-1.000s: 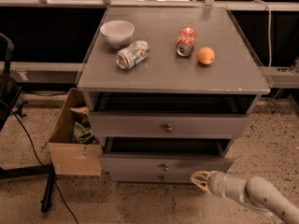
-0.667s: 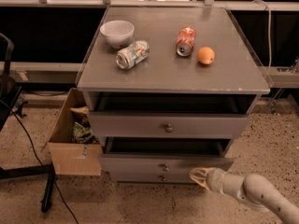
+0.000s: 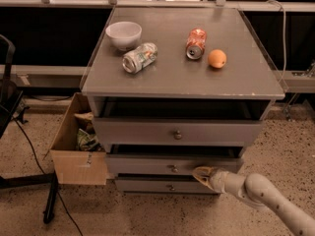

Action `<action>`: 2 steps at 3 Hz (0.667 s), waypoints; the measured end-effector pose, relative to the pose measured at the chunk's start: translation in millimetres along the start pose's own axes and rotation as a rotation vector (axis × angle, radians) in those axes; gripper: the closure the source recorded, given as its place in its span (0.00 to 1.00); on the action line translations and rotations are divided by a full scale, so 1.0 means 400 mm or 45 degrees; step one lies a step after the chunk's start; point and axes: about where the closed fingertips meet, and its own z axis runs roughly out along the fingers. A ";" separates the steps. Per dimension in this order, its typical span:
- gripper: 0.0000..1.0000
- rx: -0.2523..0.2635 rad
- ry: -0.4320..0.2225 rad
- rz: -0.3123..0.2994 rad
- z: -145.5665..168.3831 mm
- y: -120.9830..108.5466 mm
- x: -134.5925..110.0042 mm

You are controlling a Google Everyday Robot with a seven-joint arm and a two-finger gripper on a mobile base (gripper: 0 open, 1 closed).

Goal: Close middle drawer

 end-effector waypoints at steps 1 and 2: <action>1.00 0.041 -0.019 -0.011 0.046 -0.028 0.005; 1.00 -0.046 0.006 0.041 0.035 0.011 -0.019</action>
Offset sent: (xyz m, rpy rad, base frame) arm -0.0243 0.0257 0.0018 -0.0049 0.1313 0.0426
